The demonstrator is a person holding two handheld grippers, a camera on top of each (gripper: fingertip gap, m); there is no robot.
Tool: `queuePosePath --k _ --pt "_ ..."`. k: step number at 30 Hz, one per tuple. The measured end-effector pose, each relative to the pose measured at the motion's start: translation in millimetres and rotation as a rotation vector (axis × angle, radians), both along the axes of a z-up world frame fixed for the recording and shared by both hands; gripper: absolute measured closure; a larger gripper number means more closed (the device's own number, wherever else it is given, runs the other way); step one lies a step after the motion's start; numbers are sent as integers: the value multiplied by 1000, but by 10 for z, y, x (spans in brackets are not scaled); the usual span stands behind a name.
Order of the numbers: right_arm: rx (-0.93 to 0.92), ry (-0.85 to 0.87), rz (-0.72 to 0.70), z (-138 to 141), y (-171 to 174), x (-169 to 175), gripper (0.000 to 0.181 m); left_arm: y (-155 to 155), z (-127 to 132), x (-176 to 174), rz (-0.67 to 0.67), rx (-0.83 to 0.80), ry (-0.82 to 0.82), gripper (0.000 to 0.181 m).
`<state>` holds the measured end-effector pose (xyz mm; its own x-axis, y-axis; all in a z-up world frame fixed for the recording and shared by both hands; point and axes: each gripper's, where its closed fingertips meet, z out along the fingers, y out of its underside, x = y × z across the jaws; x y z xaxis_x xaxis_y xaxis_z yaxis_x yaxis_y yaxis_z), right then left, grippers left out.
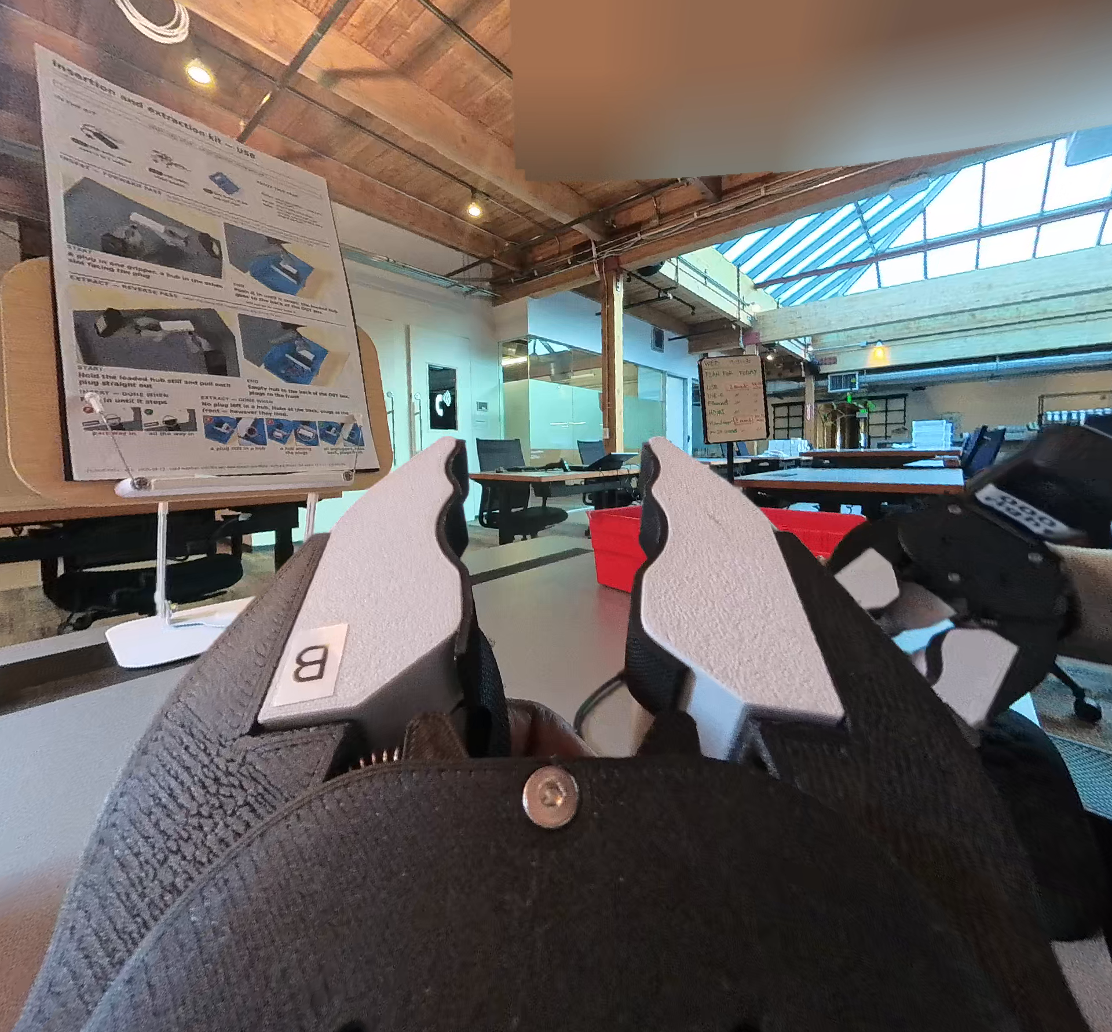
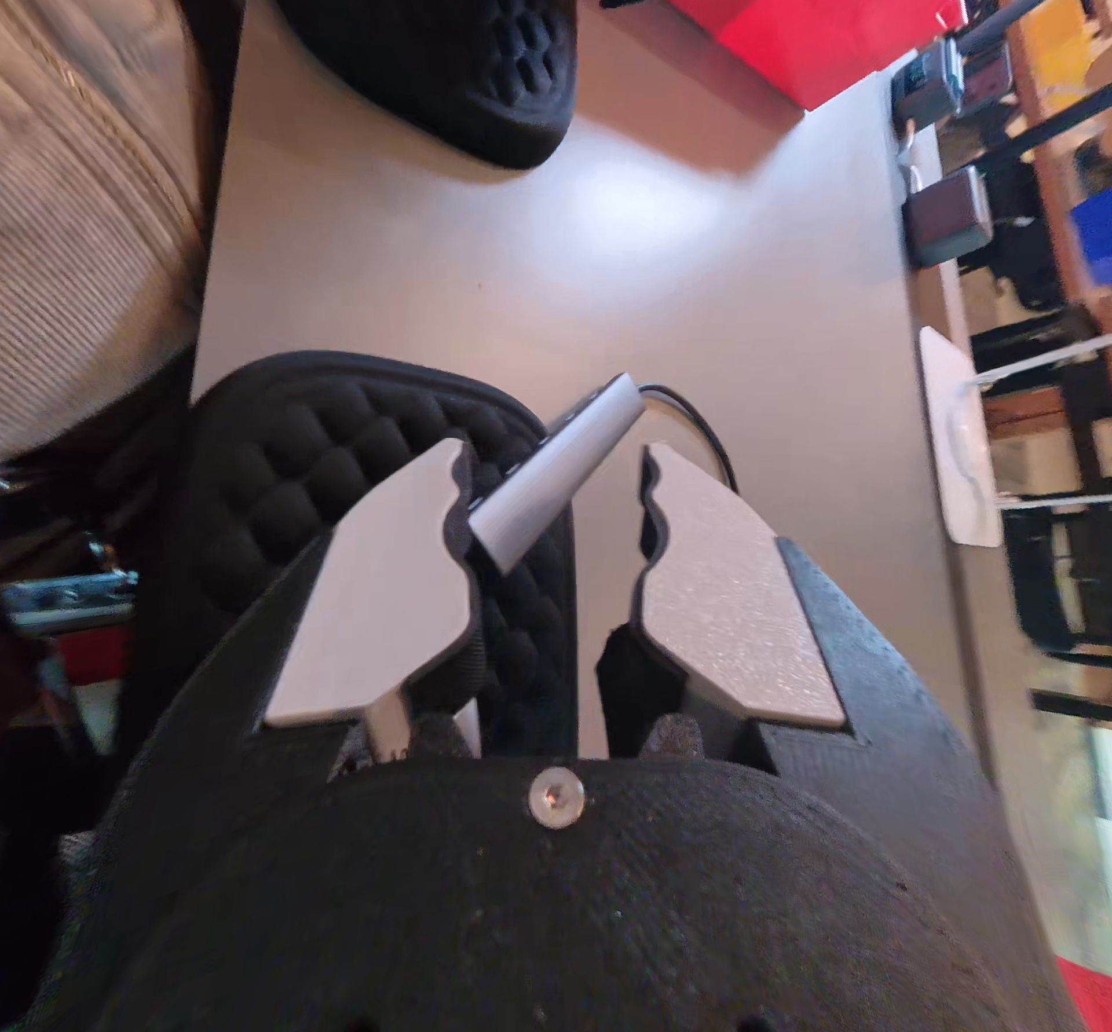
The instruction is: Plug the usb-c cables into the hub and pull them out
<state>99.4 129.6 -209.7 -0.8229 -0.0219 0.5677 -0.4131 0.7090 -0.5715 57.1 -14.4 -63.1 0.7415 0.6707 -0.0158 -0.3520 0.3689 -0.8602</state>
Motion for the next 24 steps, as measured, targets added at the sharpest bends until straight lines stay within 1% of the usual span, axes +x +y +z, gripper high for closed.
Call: queuePosePath --k 2,3,4,6,8,10,12,14,15,17,19,21,24 --pt "-81 -105 -22 109 -18 17 101 15 -12 -9 3 -11 -4 126" --pt "-135 -142 -34 201 -30 11 94 18 -13 -9 6 -15 -1 126" --pt "-192 -149 -44 319 -39 -11 94 22 -15 -8 9 -19 1 126" --pt "-362 -92 -43 657 -79 -73 95 37 -23 -6 9 -28 2 126" --pt "-624 -30 -32 1116 -115 -124 100 60 -29 1 8 -39 5 126" --pt "-935 -22 -15 1578 -74 -172 101 88 -40 7 7 -57 8 127" --pt "-1203 -59 4 1870 40 -251 99 119 -42 29 -6 -70 3 127" --pt "-1381 -66 10 1942 158 -366 95 153 5 114 -40 -73 22 127" --pt "-1416 -49 4 1897 184 -429 94 169 37 169 -64 -78 34 127" --pt "-1401 -71 -32 1703 156 -559 91 204 85 283 -145 -130 35 127" --pt "-1384 -98 -51 1569 140 -621 88 164 120 419 -229 -242 25 127" --pt "-1414 -101 -59 1577 202 -644 88 -22 109 540 -273 -403 11 128" --pt "-1505 -135 -60 1632 331 -672 92 -541 -72 554 -278 -714 -127 130"
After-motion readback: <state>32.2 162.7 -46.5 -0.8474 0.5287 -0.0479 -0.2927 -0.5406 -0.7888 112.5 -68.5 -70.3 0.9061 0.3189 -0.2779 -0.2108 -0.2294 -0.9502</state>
